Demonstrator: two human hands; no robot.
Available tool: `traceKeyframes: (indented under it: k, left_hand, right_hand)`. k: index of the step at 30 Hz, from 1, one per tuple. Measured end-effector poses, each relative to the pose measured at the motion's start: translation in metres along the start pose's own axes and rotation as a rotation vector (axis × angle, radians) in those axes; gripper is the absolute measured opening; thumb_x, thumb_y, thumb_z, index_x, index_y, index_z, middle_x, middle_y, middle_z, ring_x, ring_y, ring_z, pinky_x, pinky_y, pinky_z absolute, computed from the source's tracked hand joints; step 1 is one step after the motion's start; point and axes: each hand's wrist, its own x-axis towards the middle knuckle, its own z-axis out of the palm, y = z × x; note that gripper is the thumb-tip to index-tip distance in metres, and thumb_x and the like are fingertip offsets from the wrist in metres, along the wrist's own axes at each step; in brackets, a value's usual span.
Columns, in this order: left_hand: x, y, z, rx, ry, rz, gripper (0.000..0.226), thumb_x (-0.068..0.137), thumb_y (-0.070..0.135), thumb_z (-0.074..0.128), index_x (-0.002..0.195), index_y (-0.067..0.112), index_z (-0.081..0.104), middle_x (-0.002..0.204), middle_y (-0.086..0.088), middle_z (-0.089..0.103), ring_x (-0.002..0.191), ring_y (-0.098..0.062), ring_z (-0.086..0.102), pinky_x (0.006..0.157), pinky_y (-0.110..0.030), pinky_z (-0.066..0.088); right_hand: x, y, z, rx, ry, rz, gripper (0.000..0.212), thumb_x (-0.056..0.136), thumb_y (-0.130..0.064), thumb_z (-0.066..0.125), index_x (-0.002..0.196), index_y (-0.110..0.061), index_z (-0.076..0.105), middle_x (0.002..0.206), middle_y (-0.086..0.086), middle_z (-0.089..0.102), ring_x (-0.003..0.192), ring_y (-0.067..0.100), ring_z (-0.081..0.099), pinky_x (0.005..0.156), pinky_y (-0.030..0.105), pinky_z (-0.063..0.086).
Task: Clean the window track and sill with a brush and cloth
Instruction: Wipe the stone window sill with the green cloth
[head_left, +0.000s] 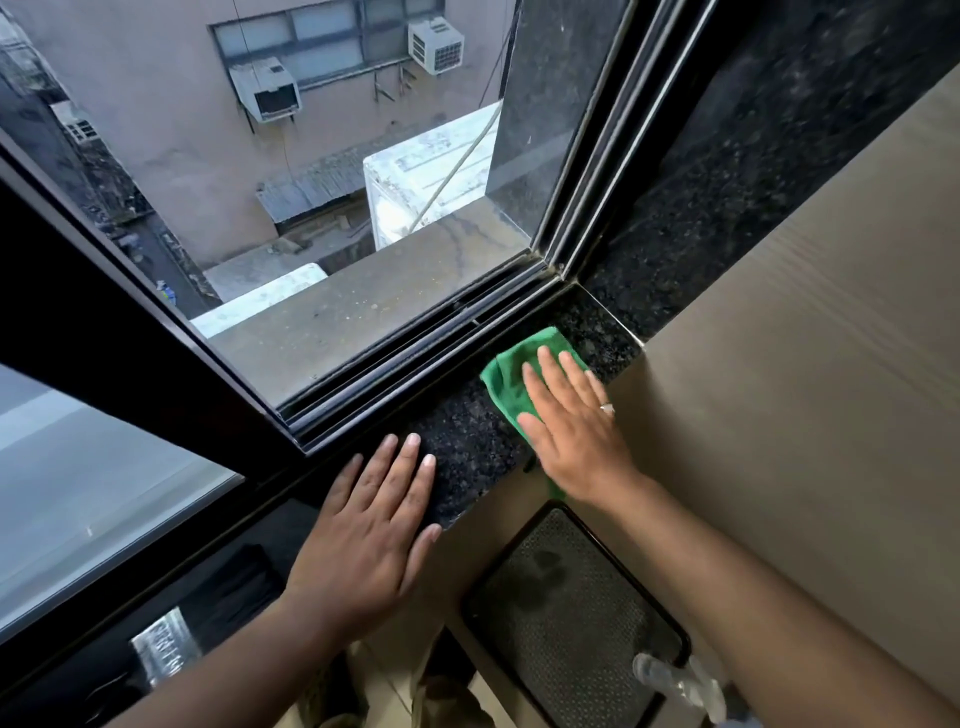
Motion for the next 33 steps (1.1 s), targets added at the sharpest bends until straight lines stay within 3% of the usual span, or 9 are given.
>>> traceKeyframes:
  k: [2,4,10,13,17,20,23,28,33]
  left_hand:
    - [0.001,-0.001,0.0,-0.01,0.013,0.011,0.065,0.1,0.051,0.022,0.151,0.013,0.031,0.161,-0.01,0.023,0.15,-0.027,0.014,0.117,-0.051,0.021]
    - [0.001,0.0,0.0,-0.016,0.018,0.014,0.064,0.1,0.051,0.023,0.15,0.013,0.033,0.16,-0.01,0.024,0.15,-0.027,0.015,0.116,-0.051,0.022]
    - [0.0,0.001,0.001,0.0,0.02,0.002,0.064,0.1,0.051,0.025,0.151,0.014,0.03,0.161,-0.01,0.02,0.15,-0.026,0.011,0.117,-0.051,0.02]
    - [0.0,0.002,-0.001,-0.004,0.015,0.005,0.064,0.1,0.051,0.025,0.151,0.013,0.03,0.161,-0.01,0.022,0.15,-0.027,0.013,0.117,-0.051,0.02]
    - [-0.002,0.002,-0.003,-0.006,0.027,0.003,0.064,0.099,0.05,0.027,0.15,0.012,0.033,0.16,-0.01,0.025,0.149,-0.027,0.015,0.116,-0.051,0.021]
    - [-0.002,0.003,-0.003,-0.008,0.034,0.005,0.064,0.099,0.05,0.026,0.15,0.012,0.033,0.16,-0.01,0.023,0.149,-0.027,0.015,0.116,-0.05,0.02]
    - [-0.004,0.001,-0.003,-0.013,0.041,0.003,0.063,0.099,0.05,0.027,0.15,0.012,0.033,0.16,-0.009,0.023,0.15,-0.027,0.014,0.117,-0.049,0.018]
    - [-0.002,0.001,-0.005,-0.003,0.058,0.002,0.064,0.099,0.05,0.029,0.15,0.011,0.032,0.16,-0.01,0.023,0.149,-0.027,0.015,0.117,-0.048,0.017]
    - [-0.002,0.0,-0.006,-0.002,0.054,-0.036,0.07,0.099,0.051,0.027,0.151,0.004,0.026,0.16,-0.016,0.019,0.149,-0.027,0.013,0.118,-0.046,0.013]
  right_hand:
    - [0.008,0.026,-0.008,-0.046,-0.014,0.047,0.067,0.099,-0.056,0.01,0.156,-0.022,0.003,0.166,0.005,-0.004,0.151,0.021,-0.009,0.123,0.044,-0.003]
    - [0.034,0.036,-0.015,-0.076,0.033,0.253,0.065,0.102,-0.049,0.017,0.157,-0.017,0.004,0.166,0.01,-0.002,0.152,0.025,-0.006,0.123,0.046,-0.001]
    - [0.09,-0.04,-0.011,0.06,0.127,0.779,0.065,0.101,-0.039,0.027,0.156,-0.008,0.01,0.165,0.016,-0.001,0.151,0.031,-0.002,0.121,0.049,0.0]
    - [0.071,-0.071,-0.001,0.064,0.126,0.638,0.065,0.101,-0.041,0.028,0.156,-0.008,0.012,0.165,0.017,-0.002,0.151,0.032,-0.005,0.121,0.048,-0.002]
    - [-0.004,-0.082,0.015,0.067,0.092,0.229,0.067,0.099,-0.048,0.024,0.156,-0.014,0.017,0.165,0.014,0.004,0.152,0.029,-0.001,0.12,0.045,-0.002]
    - [-0.019,-0.04,0.009,0.028,-0.012,0.044,0.07,0.097,-0.057,0.013,0.157,-0.022,0.002,0.165,0.005,-0.008,0.151,0.02,-0.014,0.12,0.038,-0.013]
    - [0.01,-0.004,-0.006,-0.028,0.005,0.147,0.068,0.1,-0.054,0.017,0.157,-0.021,0.002,0.166,0.006,-0.007,0.151,0.022,-0.012,0.122,0.042,-0.007]
    - [0.054,-0.047,-0.003,0.016,0.145,0.637,0.065,0.1,-0.042,0.027,0.157,-0.013,0.014,0.166,0.014,0.005,0.152,0.028,0.002,0.122,0.05,0.004]
    - [0.019,-0.098,0.01,0.031,0.145,0.351,0.066,0.1,-0.045,0.027,0.156,-0.012,0.013,0.165,0.015,0.003,0.152,0.029,-0.002,0.121,0.047,-0.002]
